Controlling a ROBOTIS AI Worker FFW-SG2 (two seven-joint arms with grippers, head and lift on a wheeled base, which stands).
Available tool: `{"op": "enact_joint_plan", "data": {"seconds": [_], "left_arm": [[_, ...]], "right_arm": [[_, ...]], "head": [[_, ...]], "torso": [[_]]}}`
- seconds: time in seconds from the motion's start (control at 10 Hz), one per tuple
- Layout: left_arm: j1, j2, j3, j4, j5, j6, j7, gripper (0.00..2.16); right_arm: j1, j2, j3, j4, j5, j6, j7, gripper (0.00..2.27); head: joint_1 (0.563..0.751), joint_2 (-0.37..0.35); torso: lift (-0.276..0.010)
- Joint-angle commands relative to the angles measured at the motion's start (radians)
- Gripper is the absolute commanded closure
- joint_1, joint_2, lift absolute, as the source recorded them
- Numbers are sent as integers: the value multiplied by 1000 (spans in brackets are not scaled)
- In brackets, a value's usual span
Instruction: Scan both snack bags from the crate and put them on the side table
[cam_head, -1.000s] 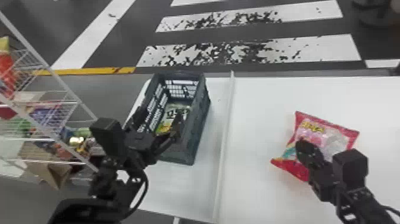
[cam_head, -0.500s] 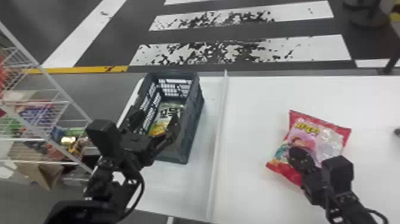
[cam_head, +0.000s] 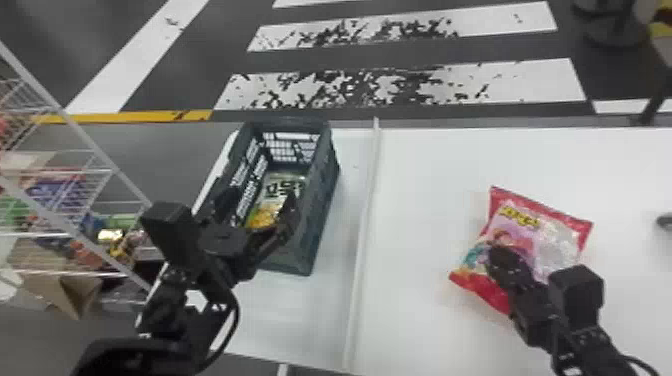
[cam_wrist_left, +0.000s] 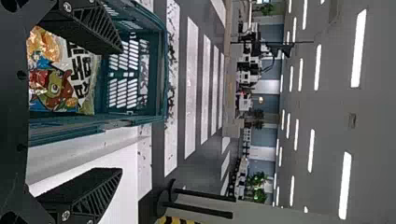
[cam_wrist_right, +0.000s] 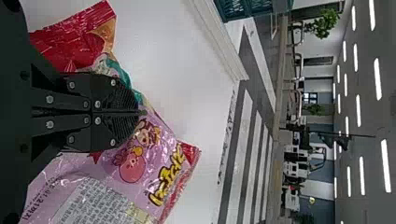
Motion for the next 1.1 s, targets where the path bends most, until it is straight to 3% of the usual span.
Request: {"op": "enact_joint_plan", "data": {"seconds": [0.0, 0.2, 0.6, 1.0], "left_arm": [[0, 0, 0, 0, 2, 2, 0, 103], [6, -2, 0, -6, 5, -1, -5, 103], [13, -2, 2, -12, 6, 2, -11, 107], [13, 3, 3, -12, 17, 2, -11, 124]], "right_arm": [[43, -1, -16, -146, -9, 4, 1, 2132], [21, 1, -18, -183, -9, 7, -2, 2132], [-180, 2, -7, 89, -9, 35, -12, 2132], [-273, 2, 2, 267, -1, 84, -11, 2132]], "head": [[695, 212], [695, 207], [695, 190], [695, 159]], "torso": [[-87], [-87], [-87], [-87]]}}
